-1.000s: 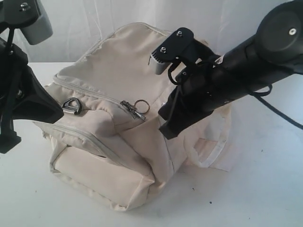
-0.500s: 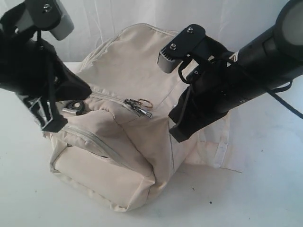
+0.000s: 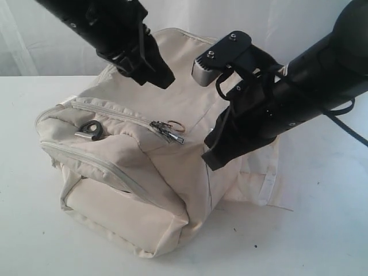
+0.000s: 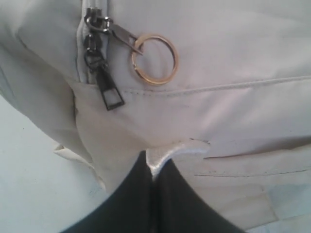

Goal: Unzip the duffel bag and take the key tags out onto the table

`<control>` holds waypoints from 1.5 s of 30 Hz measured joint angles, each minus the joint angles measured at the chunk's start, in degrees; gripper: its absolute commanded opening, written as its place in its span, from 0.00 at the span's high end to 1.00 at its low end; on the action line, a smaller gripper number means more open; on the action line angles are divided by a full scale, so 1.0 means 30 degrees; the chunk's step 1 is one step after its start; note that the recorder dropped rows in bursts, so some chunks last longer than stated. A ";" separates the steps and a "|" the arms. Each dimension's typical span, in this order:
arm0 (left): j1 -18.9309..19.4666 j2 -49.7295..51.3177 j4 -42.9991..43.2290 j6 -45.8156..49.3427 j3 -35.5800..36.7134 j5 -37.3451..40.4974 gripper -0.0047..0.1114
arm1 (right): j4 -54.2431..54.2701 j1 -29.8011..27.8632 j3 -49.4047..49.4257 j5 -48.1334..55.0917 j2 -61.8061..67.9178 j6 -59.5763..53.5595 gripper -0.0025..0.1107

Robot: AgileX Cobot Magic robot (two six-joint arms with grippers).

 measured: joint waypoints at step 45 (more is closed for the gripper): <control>0.0000 0.4970 -0.0342 0.2919 -0.1862 0.1972 0.65 | -0.0761 0.0000 0.0000 -0.0421 0.0000 0.6872 0.98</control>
